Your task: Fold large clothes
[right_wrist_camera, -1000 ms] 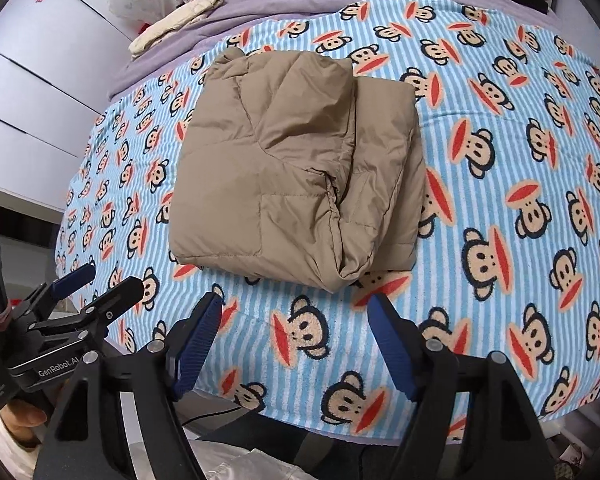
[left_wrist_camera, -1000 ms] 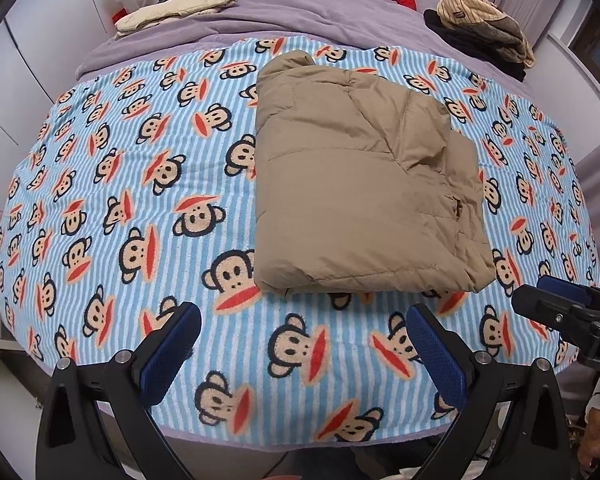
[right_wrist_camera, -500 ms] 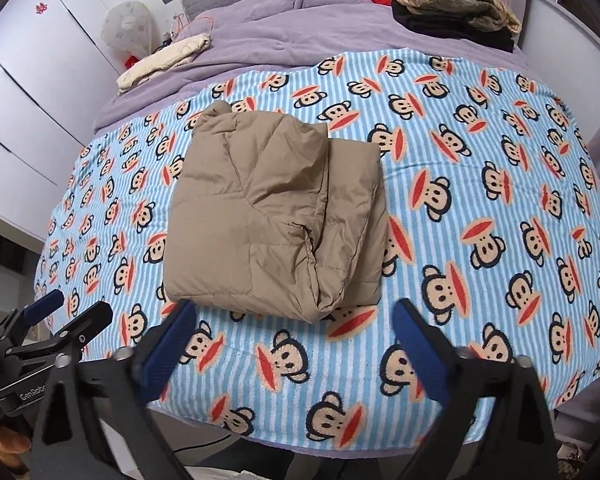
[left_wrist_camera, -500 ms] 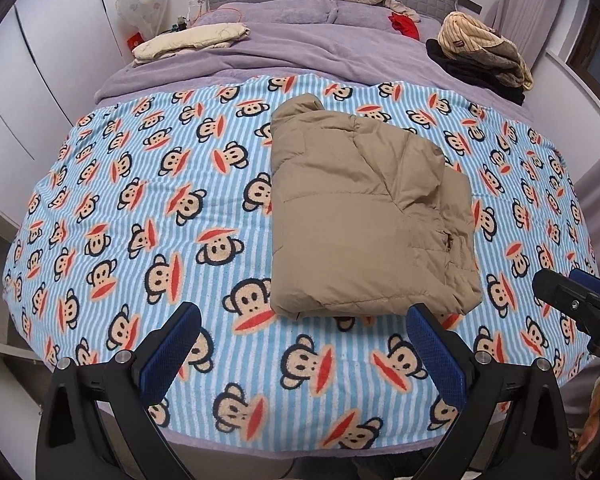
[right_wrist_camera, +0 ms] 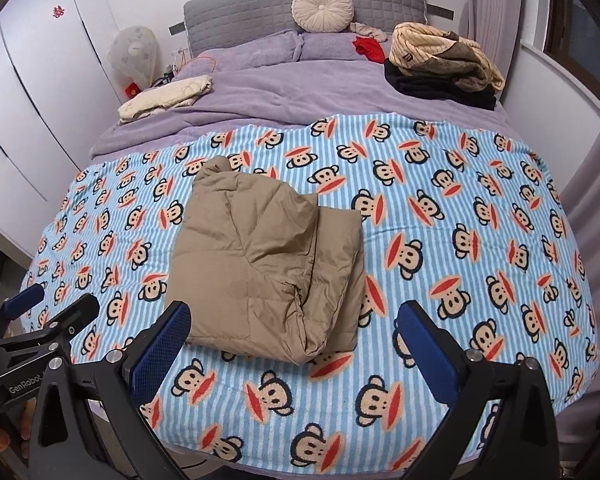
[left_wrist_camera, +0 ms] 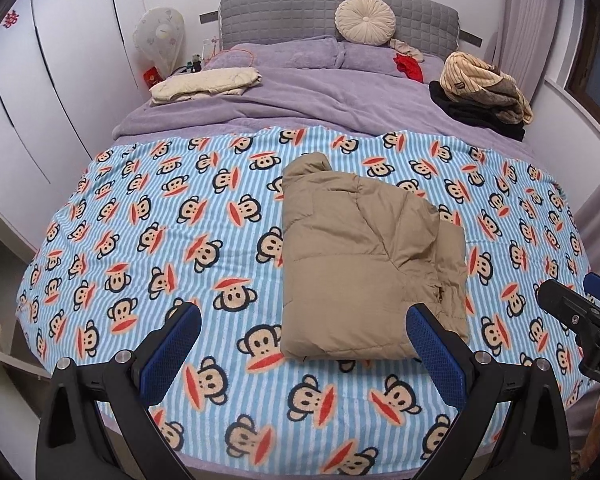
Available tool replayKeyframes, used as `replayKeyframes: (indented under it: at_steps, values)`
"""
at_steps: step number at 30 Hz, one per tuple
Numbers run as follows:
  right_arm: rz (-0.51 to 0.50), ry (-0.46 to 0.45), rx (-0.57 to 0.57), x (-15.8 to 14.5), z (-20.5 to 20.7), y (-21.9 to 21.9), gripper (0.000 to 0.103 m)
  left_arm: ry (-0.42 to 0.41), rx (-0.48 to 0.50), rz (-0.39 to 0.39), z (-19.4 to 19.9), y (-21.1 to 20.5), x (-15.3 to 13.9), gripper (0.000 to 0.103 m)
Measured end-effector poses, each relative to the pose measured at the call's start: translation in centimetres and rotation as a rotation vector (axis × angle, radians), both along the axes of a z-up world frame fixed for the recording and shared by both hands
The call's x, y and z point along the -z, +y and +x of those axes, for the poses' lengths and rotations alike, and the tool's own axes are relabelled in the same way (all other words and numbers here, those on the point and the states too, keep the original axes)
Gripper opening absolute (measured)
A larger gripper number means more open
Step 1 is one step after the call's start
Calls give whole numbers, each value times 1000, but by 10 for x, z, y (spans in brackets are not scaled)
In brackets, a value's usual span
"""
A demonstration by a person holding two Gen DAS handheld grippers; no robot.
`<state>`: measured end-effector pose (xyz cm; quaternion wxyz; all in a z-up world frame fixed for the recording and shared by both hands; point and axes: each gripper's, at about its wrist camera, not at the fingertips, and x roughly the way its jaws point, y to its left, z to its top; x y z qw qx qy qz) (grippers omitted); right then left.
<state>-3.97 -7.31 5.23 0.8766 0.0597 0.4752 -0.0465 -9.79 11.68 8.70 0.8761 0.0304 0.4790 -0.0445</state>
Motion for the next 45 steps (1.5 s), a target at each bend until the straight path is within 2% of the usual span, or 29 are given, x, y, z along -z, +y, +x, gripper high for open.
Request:
replayKeyframes:
  at_steps: [11,45]
  values:
    - [-14,-7,33,-6,1,-4,103,-7,-8,20,-1,-7,0,103]
    - [-24,8,31,-3,1,-3,103,-7,-6,21,4,-9,2,103]
